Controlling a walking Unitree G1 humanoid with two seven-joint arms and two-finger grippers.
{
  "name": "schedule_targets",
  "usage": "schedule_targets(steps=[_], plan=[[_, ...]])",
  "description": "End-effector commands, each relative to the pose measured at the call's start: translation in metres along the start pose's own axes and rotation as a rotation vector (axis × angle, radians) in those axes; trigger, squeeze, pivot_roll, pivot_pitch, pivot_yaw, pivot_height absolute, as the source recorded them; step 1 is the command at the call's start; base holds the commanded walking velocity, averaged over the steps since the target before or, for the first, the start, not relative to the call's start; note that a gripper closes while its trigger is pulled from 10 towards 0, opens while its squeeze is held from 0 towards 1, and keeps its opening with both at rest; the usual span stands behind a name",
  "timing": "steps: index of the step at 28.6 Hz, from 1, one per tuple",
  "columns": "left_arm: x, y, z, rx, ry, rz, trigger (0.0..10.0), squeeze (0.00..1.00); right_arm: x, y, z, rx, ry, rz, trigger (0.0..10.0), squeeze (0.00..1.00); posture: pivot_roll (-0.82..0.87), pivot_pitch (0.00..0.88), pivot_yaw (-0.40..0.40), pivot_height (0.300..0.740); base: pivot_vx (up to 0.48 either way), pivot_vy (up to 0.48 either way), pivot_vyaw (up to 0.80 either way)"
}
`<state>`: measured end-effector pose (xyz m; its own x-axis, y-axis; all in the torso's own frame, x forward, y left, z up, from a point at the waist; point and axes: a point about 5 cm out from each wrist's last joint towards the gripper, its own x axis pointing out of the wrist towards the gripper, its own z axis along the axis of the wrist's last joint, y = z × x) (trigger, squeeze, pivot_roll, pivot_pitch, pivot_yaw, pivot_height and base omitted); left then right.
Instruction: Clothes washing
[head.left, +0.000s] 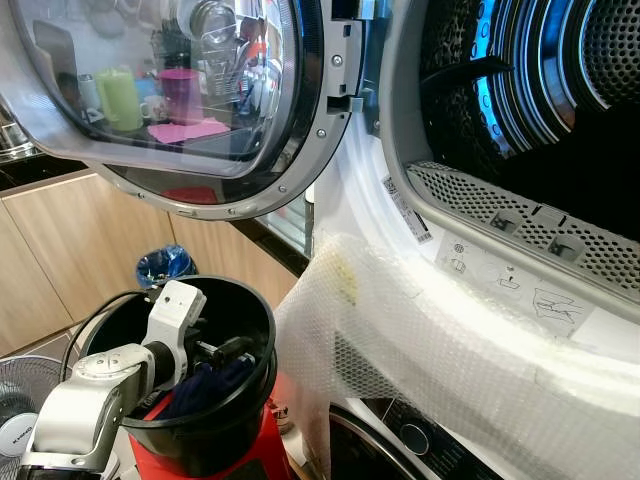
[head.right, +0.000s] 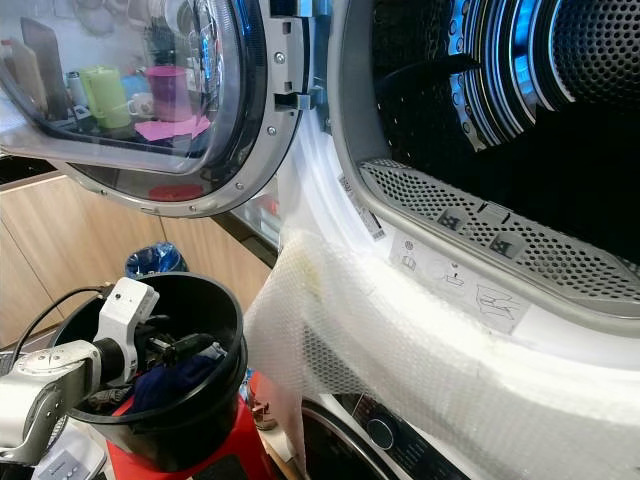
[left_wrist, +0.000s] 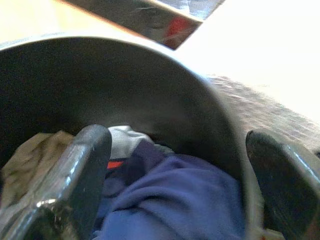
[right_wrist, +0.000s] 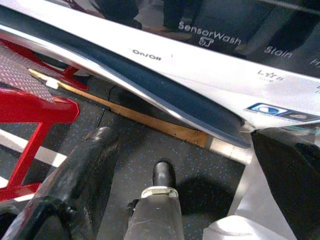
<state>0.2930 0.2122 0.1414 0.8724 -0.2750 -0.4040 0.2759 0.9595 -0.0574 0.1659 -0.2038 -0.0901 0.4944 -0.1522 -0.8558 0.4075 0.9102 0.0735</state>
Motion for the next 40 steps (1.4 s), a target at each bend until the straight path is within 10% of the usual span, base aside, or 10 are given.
schedule_targets(steps=[1, 14, 15, 26, 28, 30, 31, 32, 36, 40], plan=[[-0.001, 0.005, 0.003, -0.024, -0.004, 0.057, 10.0, 1.00, 0.000, -0.002, 0.003, -0.004, -0.008, -0.002, 10.0, 0.00, 0.31, 0.038, -0.073, 0.740, 0.000, 0.000, 0.00], [0.015, -0.006, -0.032, -0.178, 0.129, 0.135, 10.0, 1.00, 0.001, 0.000, 0.013, -0.061, -0.047, 0.034, 10.0, 0.00, 0.30, 0.034, -0.075, 0.740, 0.000, 0.000, 0.00], [0.015, -0.006, -0.037, -0.187, 0.158, 0.148, 10.0, 0.00, 0.001, 0.001, 0.012, -0.060, -0.046, 0.036, 10.0, 0.00, 0.30, 0.034, -0.075, 0.740, 0.000, 0.000, 0.00], [0.012, -0.001, -0.044, -0.152, 0.220, 0.184, 10.0, 0.00, 0.001, 0.004, 0.011, -0.069, -0.048, 0.055, 10.0, 0.00, 0.29, 0.035, -0.070, 0.740, 0.000, 0.000, 0.00], [0.010, 0.004, -0.058, 0.053, 0.307, 0.207, 10.0, 0.00, 0.001, 0.005, 0.016, -0.091, -0.059, 0.058, 10.0, 0.00, 0.29, 0.035, -0.070, 0.740, 0.000, 0.000, 0.00], [0.010, 0.003, -0.063, 0.077, 0.326, 0.209, 10.0, 0.00, 0.001, 0.006, 0.017, -0.094, -0.063, 0.058, 10.0, 0.00, 0.29, 0.035, -0.070, 0.740, 0.000, 0.000, 0.00], [0.009, 0.003, -0.064, 0.070, 0.328, 0.209, 7.8, 0.00, 0.001, 0.006, 0.017, -0.095, -0.064, 0.058, 10.0, 0.00, 0.29, 0.034, -0.069, 0.740, 0.000, 0.000, 0.00], [0.009, 0.003, -0.066, 0.077, 0.337, 0.209, 7.8, 0.00, 0.001, 0.006, 0.017, -0.096, -0.064, 0.059, 10.0, 0.00, 0.29, 0.034, -0.069, 0.740, 0.000, 0.000, 0.00], [0.009, 0.001, -0.077, 0.195, 0.399, 0.180, 0.0, 0.00, 0.001, 0.007, 0.018, -0.117, -0.066, 0.064, 10.0, 0.00, 0.29, 0.036, -0.071, 0.740, 0.000, 0.000, 0.00], [0.010, 0.001, -0.079, 0.244, 0.405, 0.175, 0.0, 0.00, 0.001, 0.007, 0.018, -0.125, -0.067, 0.065, 10.0, 0.00, 0.29, 0.036, -0.071, 0.740, 0.000, 0.000, 0.00]])
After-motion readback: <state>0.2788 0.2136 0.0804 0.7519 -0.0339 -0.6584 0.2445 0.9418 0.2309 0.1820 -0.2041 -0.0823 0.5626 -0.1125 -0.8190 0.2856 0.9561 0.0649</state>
